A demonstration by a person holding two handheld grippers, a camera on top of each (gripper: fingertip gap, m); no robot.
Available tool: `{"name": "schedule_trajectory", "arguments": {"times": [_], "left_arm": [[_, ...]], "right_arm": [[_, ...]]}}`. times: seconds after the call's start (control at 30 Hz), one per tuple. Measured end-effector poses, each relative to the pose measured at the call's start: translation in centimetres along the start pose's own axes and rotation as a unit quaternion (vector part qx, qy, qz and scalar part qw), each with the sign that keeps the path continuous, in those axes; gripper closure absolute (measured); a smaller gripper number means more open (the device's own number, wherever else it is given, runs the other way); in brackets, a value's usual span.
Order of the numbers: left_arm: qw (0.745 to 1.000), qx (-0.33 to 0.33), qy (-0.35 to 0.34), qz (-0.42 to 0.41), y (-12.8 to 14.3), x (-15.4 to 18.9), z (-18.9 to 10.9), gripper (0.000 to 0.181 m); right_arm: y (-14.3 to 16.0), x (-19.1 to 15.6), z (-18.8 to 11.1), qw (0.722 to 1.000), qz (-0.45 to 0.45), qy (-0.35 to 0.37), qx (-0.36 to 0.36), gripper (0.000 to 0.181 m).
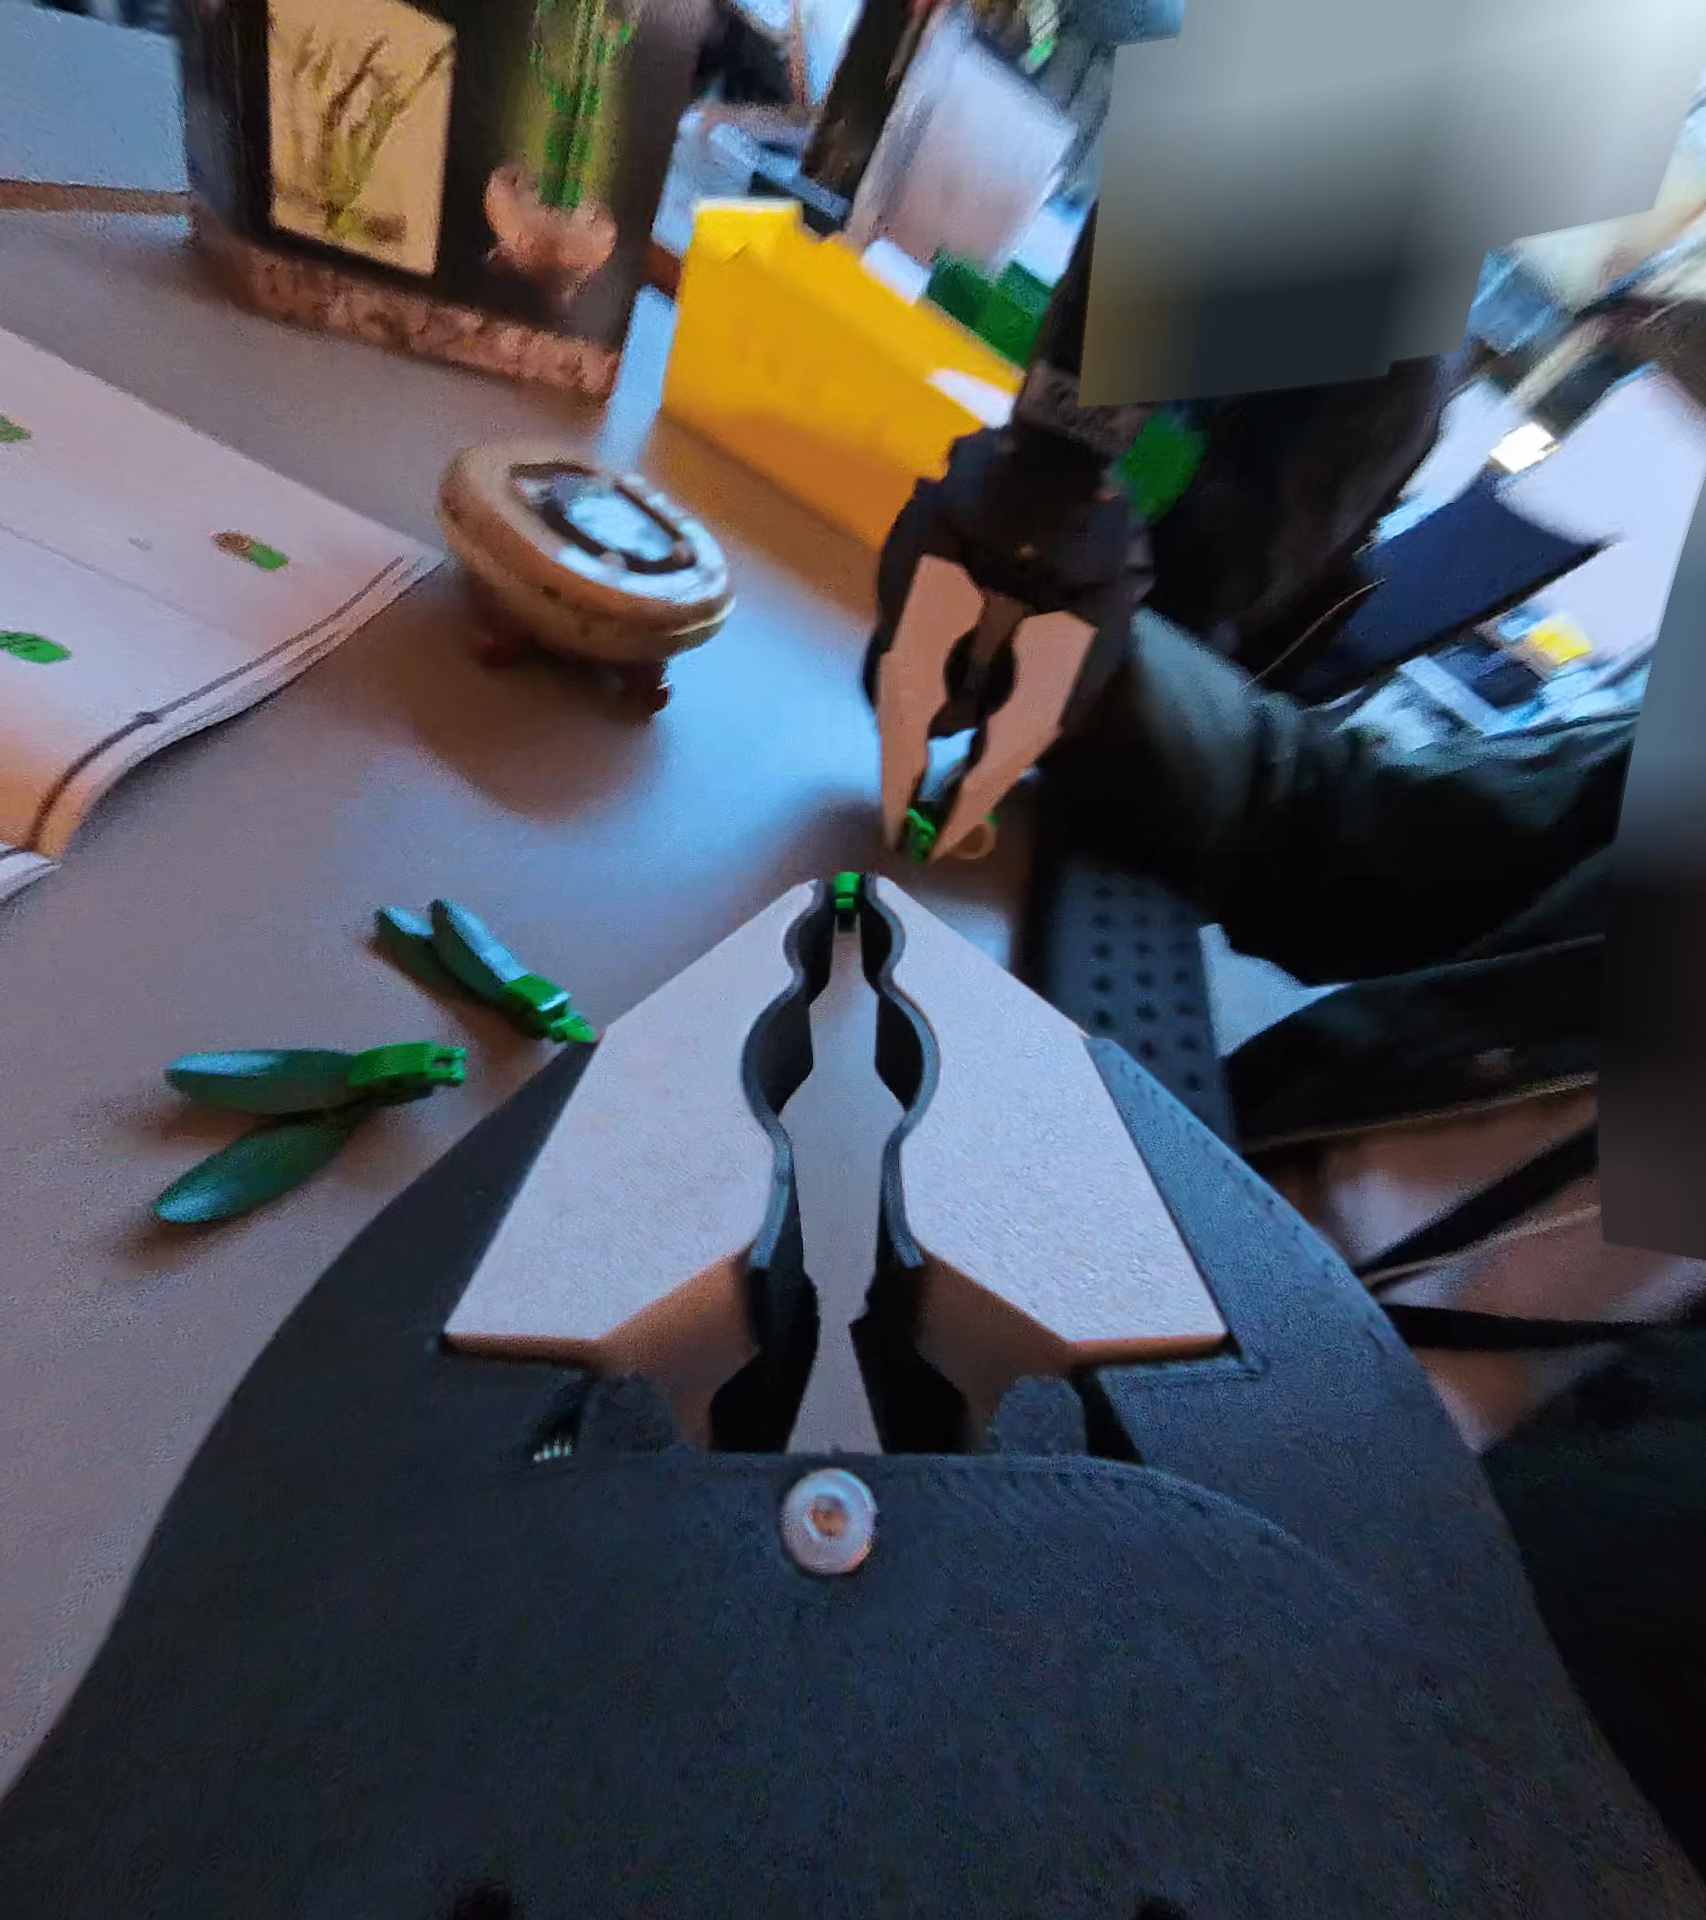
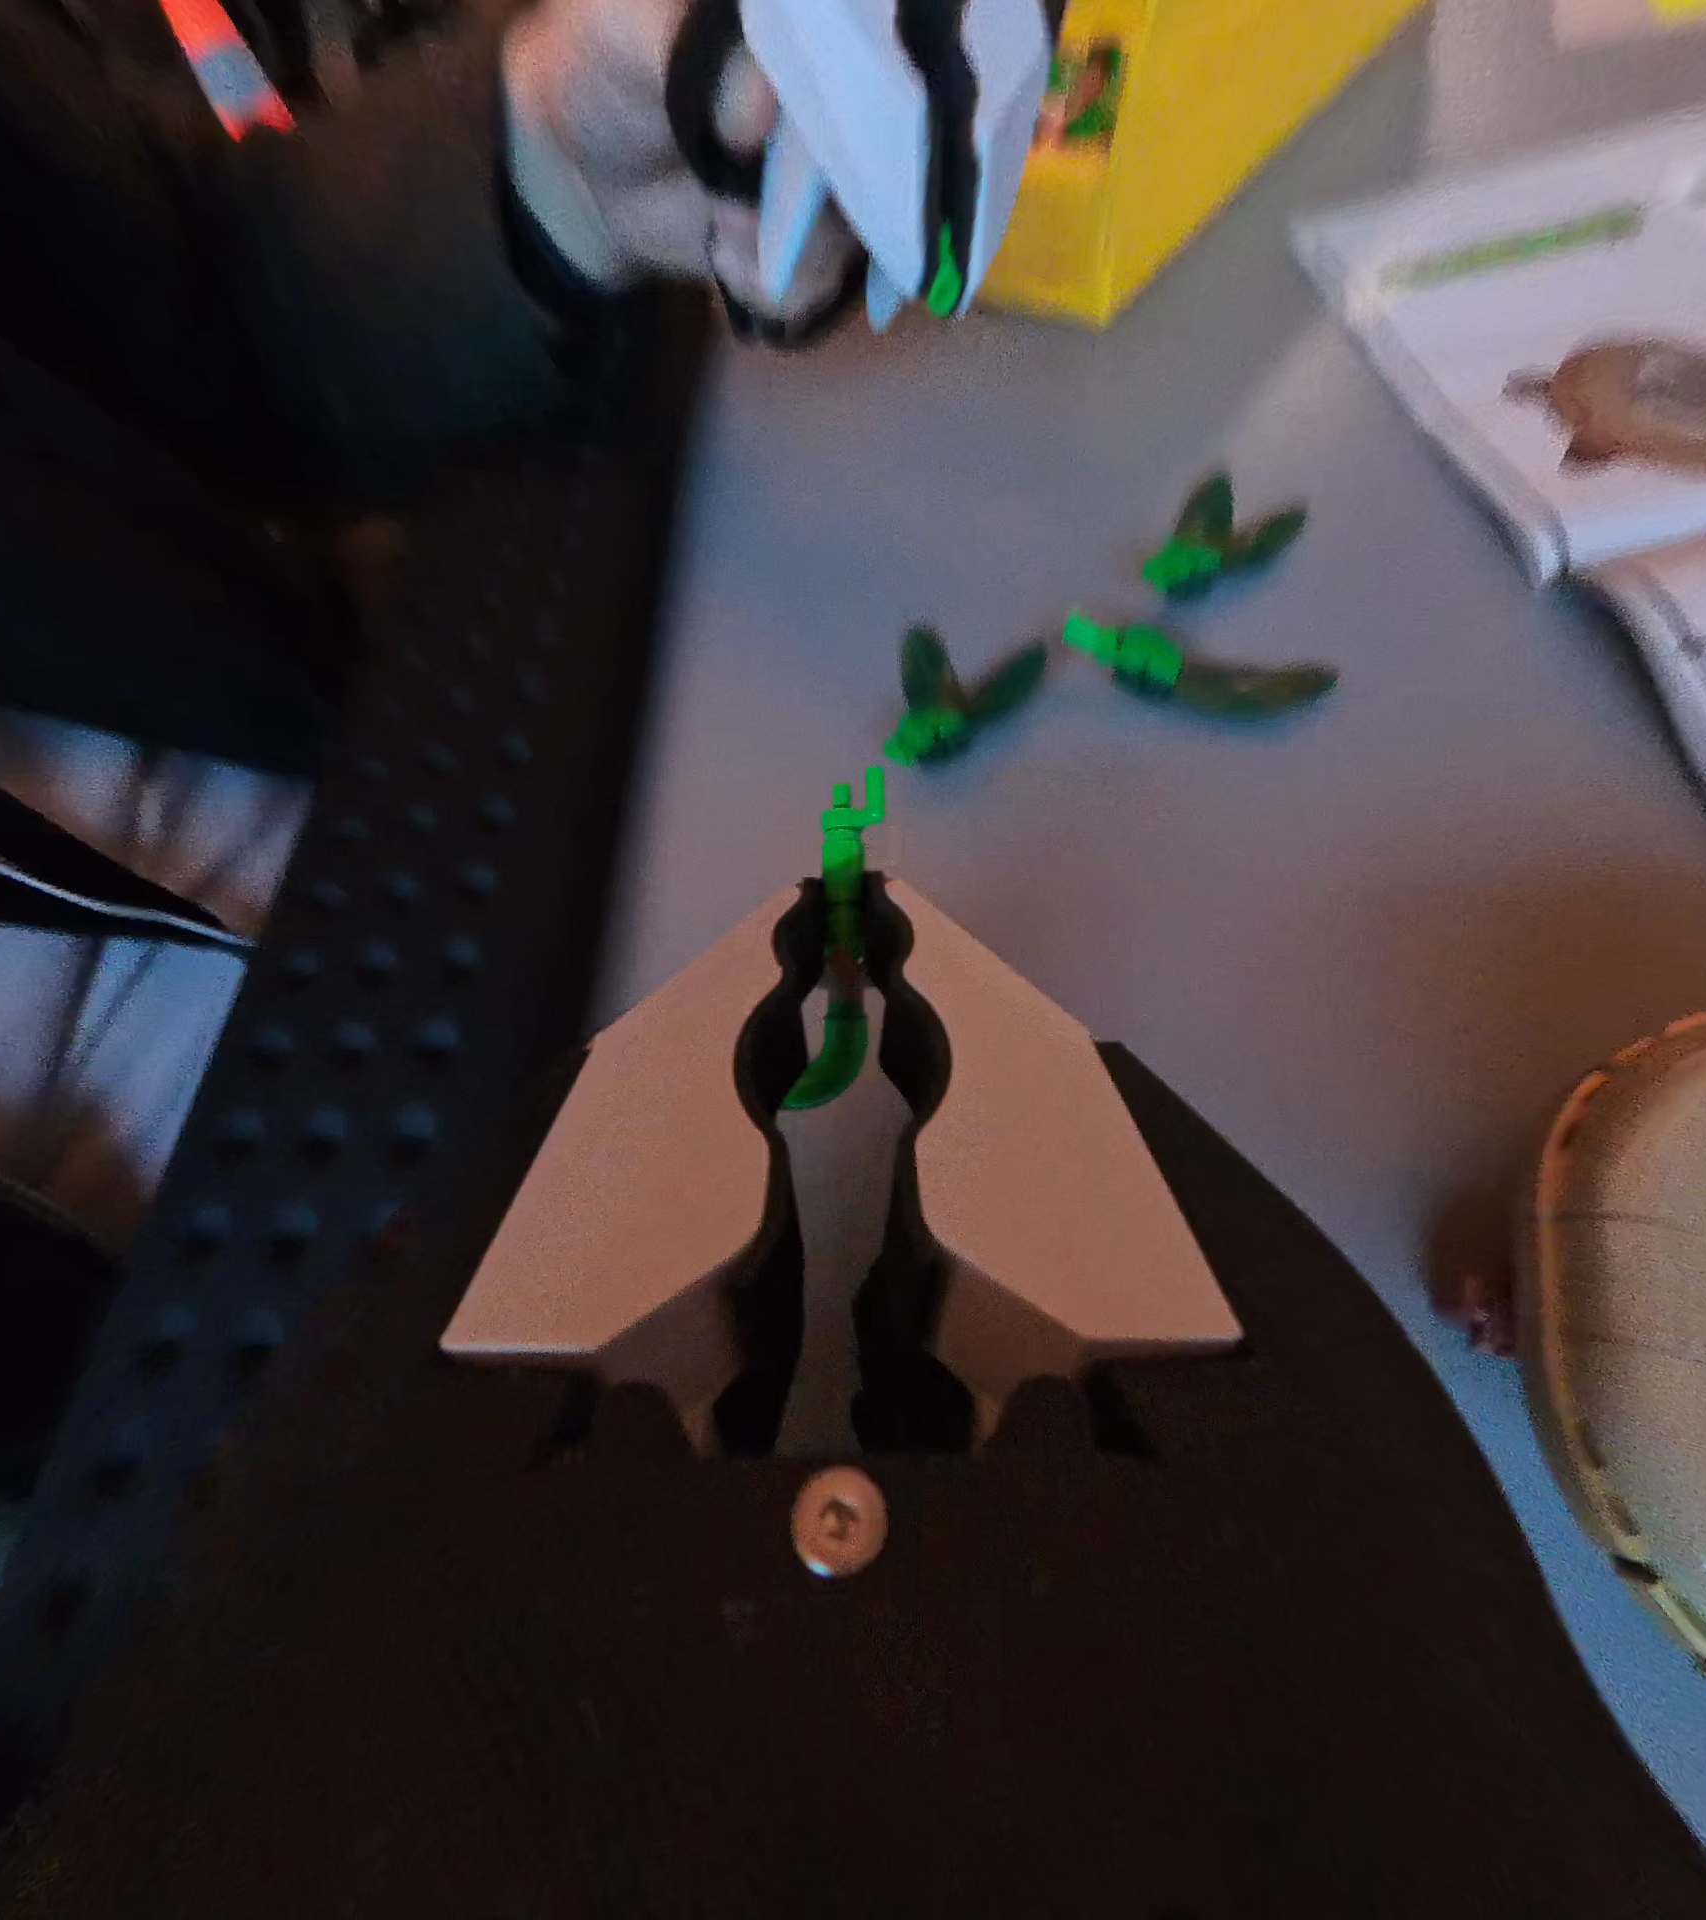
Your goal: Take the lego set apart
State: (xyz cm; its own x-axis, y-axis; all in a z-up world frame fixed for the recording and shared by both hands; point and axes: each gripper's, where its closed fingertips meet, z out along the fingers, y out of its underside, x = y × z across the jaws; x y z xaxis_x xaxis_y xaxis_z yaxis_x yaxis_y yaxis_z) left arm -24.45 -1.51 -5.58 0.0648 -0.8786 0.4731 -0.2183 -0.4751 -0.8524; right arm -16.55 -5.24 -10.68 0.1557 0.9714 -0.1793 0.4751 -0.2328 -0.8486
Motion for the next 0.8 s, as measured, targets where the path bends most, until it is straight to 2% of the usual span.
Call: {"name": "schedule_trajectory", "arguments": {"times": [0.03, 0.1, 0.17, 0.27, 0.4, 0.47, 0.53, 0.6, 0.67, 0.73, 0.8], "left_arm": [[0.999, 0.020, 0.029, -0.008, -0.6, 0.7, -0.2, 0.178], [0.995, 0.048, 0.088, 0.013, -1.5, 3.0, 0.2, 0.179], [0.993, 0.042, 0.097, 0.054, -1.3, 4.1, 1.1, 0.178], [0.989, 0.021, 0.043, 0.143, -0.5, 3.8, 2.2, 0.178], [0.955, 0.008, -0.028, 0.294, 0.1, 4.4, 2.9, 0.178], [0.934, -0.015, -0.054, 0.354, 1.0, 4.6, 3.6, 0.178], [0.911, -0.033, -0.074, 0.403, 1.7, 4.7, 4.3, 0.178], [0.893, -0.037, -0.097, 0.438, 1.9, 4.6, 4.9, 0.178], [0.884, -0.035, -0.103, 0.455, 2.0, 4.7, 5.2, 0.178], [0.882, -0.030, -0.105, 0.458, 1.9, 4.9, 5.3, 0.178], [0.881, -0.032, -0.105, 0.460, 2.0, 5.0, 5.4, 0.178]], "right_arm": [[-0.5, 0.2, -0.2, 1.000, -0.005, 0.003, 0.009, 0.175], [0.5, 0.9, 0.0, 1.000, -0.011, 0.019, -0.017, 0.175], [1.6, 1.1, 0.4, 0.999, -0.001, 0.014, -0.033, 0.175], [2.0, 1.4, 0.6, 0.999, 0.006, 0.016, -0.041, 0.175], [2.3, 1.1, 1.1, 0.999, 0.005, 0.010, -0.051, 0.172], [1.2, 0.7, 1.2, 1.000, 0.020, -0.003, -0.020, 0.161], [-1.1, 0.3, 0.8, 0.997, 0.059, -0.024, 0.040, 0.154], [-4.1, -0.3, 0.4, 0.978, 0.152, -0.074, 0.122, 0.152], [-6.3, -1.2, 0.1, 0.938, 0.254, -0.154, 0.177, 0.157], [-6.2, -1.1, 0.8, 0.918, 0.309, -0.175, 0.177, 0.161], [-5.7, -1.4, 1.4, 0.914, 0.319, -0.189, 0.163, 0.162]]}}
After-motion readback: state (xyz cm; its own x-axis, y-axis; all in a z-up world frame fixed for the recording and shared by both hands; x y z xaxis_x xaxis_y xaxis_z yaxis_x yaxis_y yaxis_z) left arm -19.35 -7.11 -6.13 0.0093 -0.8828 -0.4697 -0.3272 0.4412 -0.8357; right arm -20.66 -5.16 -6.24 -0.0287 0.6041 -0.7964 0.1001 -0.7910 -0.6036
